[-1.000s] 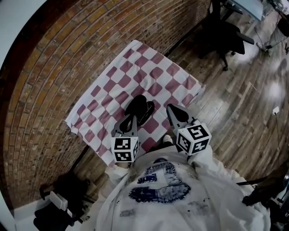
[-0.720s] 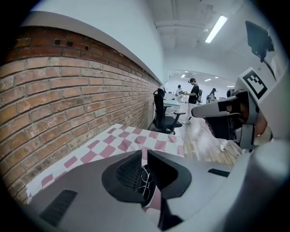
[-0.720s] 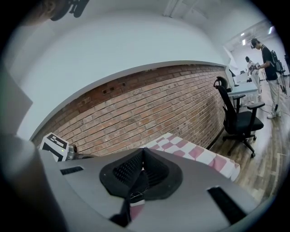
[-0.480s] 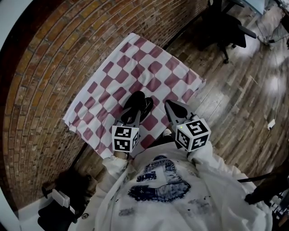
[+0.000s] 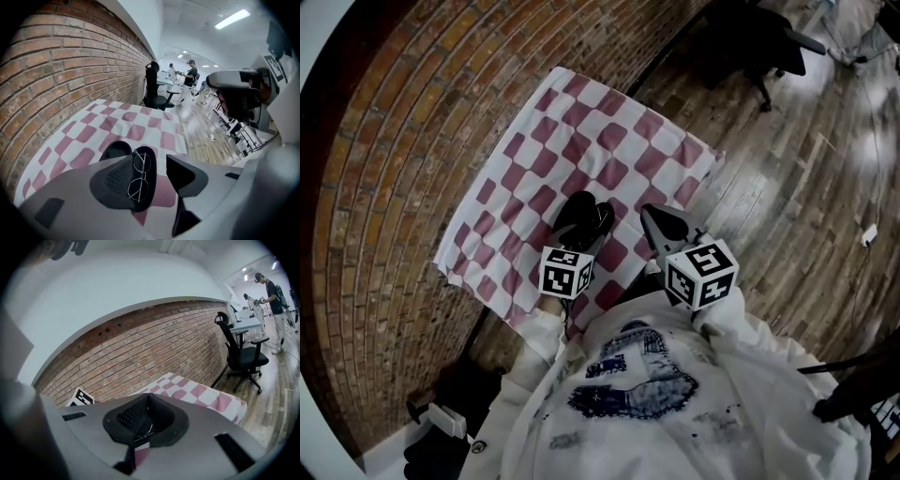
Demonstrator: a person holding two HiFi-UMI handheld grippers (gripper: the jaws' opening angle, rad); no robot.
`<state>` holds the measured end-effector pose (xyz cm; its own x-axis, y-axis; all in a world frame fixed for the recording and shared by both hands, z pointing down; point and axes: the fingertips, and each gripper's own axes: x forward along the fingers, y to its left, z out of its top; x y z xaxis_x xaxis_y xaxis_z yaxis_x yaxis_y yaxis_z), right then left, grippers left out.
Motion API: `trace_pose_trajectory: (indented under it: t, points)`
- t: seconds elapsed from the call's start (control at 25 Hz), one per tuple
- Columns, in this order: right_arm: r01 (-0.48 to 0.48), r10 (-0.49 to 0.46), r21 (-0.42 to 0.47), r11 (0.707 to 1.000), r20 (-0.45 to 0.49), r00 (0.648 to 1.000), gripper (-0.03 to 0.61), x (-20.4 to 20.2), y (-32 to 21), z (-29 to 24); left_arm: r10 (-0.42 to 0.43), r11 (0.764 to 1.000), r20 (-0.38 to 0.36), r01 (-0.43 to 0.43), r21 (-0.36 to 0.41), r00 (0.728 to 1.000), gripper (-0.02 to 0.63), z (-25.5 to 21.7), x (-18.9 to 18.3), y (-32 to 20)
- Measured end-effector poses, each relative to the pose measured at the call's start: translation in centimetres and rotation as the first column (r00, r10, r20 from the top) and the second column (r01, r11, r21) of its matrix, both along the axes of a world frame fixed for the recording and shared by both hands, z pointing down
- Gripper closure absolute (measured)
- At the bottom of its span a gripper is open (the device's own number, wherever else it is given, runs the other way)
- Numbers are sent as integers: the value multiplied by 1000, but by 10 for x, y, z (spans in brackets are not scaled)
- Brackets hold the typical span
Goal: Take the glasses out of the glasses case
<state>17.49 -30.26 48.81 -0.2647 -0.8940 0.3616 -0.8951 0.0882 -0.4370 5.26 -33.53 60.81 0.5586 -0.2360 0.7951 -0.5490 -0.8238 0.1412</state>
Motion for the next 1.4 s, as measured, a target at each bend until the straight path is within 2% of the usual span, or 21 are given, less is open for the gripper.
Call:
trace_pose_trajectory:
  t: [0.68,1.4]
  points:
    - [-22,23,-51,998,14,1000,565,13,-5,21,117,991,163,-104,-87,980,391,67,0,-13]
    - [-36,38,-72,997,22,999,565,19,-6,29,200,977,231,-176,-119,952,509,90,4,-6]
